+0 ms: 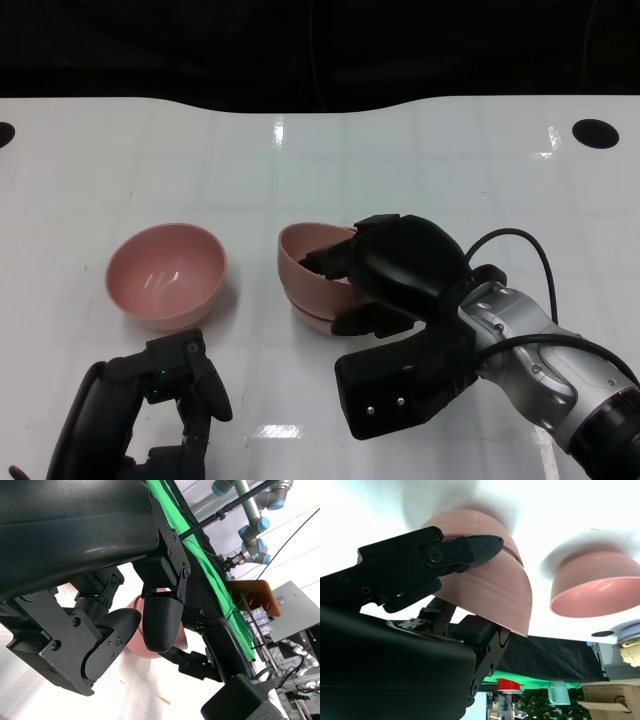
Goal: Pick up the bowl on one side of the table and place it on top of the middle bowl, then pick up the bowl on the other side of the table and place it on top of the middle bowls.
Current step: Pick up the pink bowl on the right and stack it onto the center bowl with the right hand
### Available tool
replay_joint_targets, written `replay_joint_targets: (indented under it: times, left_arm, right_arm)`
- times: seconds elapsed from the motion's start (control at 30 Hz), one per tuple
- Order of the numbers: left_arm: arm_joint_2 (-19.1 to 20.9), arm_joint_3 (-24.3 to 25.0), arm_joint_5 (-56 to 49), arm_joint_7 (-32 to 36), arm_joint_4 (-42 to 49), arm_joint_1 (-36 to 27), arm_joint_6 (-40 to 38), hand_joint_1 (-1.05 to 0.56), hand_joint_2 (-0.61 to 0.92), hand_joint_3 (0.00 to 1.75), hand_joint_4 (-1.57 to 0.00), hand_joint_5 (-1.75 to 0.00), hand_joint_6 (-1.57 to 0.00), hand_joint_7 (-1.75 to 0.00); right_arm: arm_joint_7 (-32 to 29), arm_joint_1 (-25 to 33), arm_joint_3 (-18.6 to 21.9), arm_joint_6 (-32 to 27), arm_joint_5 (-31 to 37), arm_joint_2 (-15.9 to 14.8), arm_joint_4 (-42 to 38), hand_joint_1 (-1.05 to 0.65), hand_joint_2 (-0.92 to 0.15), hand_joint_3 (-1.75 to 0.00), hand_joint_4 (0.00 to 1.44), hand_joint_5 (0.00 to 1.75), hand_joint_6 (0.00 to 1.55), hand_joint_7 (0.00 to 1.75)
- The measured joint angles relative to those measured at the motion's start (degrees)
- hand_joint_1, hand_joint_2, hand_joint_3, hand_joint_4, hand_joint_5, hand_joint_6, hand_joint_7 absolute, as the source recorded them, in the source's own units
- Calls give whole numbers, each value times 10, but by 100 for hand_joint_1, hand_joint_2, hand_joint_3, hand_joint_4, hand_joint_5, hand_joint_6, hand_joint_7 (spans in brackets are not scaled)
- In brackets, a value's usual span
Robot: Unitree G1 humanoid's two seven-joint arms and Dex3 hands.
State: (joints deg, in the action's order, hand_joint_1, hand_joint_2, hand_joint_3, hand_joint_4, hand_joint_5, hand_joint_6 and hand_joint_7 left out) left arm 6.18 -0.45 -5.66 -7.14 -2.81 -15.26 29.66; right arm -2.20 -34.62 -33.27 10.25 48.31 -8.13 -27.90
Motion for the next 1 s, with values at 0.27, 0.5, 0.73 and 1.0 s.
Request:
replay_joint_targets:
  times: [0.27,0.5,0.73,1.0]
  left_arm:
    - [0,0,-4,0,0,0,1,-5,26,158,-91,-169,-88,-148]
    - [0,0,-4,0,2,2,1,-6,29,153,-91,-169,-87,-147]
    - [0,0,-3,0,2,1,-4,-6,28,153,-91,-169,-87,-148]
    - [0,0,1,0,1,1,-4,-5,28,154,-90,-170,-87,-147]
  right_arm:
    - [16,12,-6,-11,3,-13,37,-72,-92,-32,28,46,52,1]
    - [23,18,-9,-14,23,-35,71,-72,-92,-36,30,47,53,1]
    - [21,23,-30,-16,81,-62,107,-75,-92,-38,28,48,52,0]
    - [-34,44,-45,-30,143,-67,111,-76,-92,-37,26,47,51,0]
